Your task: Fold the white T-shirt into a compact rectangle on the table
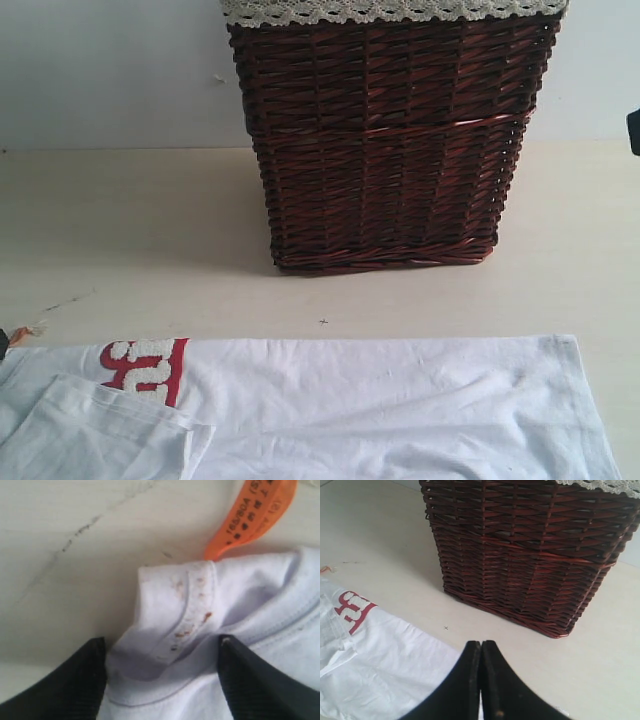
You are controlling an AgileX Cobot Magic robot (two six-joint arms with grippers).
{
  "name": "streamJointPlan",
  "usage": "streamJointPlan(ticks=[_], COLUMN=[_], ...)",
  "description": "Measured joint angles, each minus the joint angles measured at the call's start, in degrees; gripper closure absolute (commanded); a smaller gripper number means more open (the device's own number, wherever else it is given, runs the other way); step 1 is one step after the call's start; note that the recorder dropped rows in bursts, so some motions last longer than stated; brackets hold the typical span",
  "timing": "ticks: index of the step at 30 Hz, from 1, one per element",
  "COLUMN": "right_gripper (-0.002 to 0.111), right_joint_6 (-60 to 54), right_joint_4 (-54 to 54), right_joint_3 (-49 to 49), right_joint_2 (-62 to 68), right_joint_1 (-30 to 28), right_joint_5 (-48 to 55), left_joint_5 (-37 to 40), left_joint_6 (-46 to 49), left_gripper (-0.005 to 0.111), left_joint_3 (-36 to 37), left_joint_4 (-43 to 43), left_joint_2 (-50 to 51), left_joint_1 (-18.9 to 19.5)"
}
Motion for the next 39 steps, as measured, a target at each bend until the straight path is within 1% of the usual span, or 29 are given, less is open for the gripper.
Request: streamJointPlan(ticks=[2, 4, 6, 13, 15, 18, 24, 30, 32, 34, 38, 39], right_gripper=[0.108, 0.108, 0.108, 0.108, 0.108, 0.108, 0.108, 0.108, 0.108, 0.108, 0.108, 0.108], right_joint_6=[-0.3, -0.4, -0.5, -0.8, -0.8, -0.8, -0.8, -0.8, -0.8, -0.8, -0.8, -0.8], right_joint_4=[0.4, 0.7, 0.8, 0.8, 0.9, 0.9, 0.9, 0.9, 0.9, 0.9, 1.0, 1.1], right_joint_3=[0.0, 0.0, 0.0, 0.0, 0.0, 0.0, 0.0, 0.0, 0.0, 0.0, 0.0, 0.0], right_joint_2=[0.0, 0.0, 0.0, 0.0, 0.0, 0.0, 0.0, 0.0, 0.0, 0.0, 0.0, 0.0], right_joint_1=[0.0, 0.0, 0.0, 0.0, 0.0, 0.0, 0.0, 0.0, 0.0, 0.0, 0.0, 0.0], right_joint_5=[0.0, 0.0, 0.0, 0.0, 0.0, 0.0, 0.0, -0.1, -0.1, -0.1, -0.1, -0.1], left_joint_5=[0.5, 1.0, 1.7, 3.7, 4.9, 8.6, 18.7, 28.4, 29.9, 30.4, 30.7, 30.8], left_joint_6=[0.0, 0.0, 0.3, 0.8, 0.8, 0.6, -5.1, -6.2, -6.2, -6.2, -6.9, -7.1], left_gripper=[0.08, 0.107, 0.106, 0.107, 0.107, 0.107, 0.107, 0.107, 0.107, 0.107, 0.107, 0.107], left_joint_3=[-0.1, -0.3, -0.6, -1.9, -2.7, -4.2, -12.1, -21.3, -24.6, -27.8, -32.0, -33.1], left_joint_4=[-1.1, -2.8, -4.3, -4.6, -3.6, -0.3, 8.3, 9.9, 10.3, 10.6, 9.5, 8.6], left_joint_2=[0.6, 1.1, 1.4, 1.3, 1.0, -0.3, -4.2, -8.0, -9.1, -9.9, -11.5, -11.8], left_joint_1=[0.0, -0.1, -0.2, -0.2, -0.2, -0.1, -0.1, -0.3, -1.2, -3.2, -9.3, -11.4])
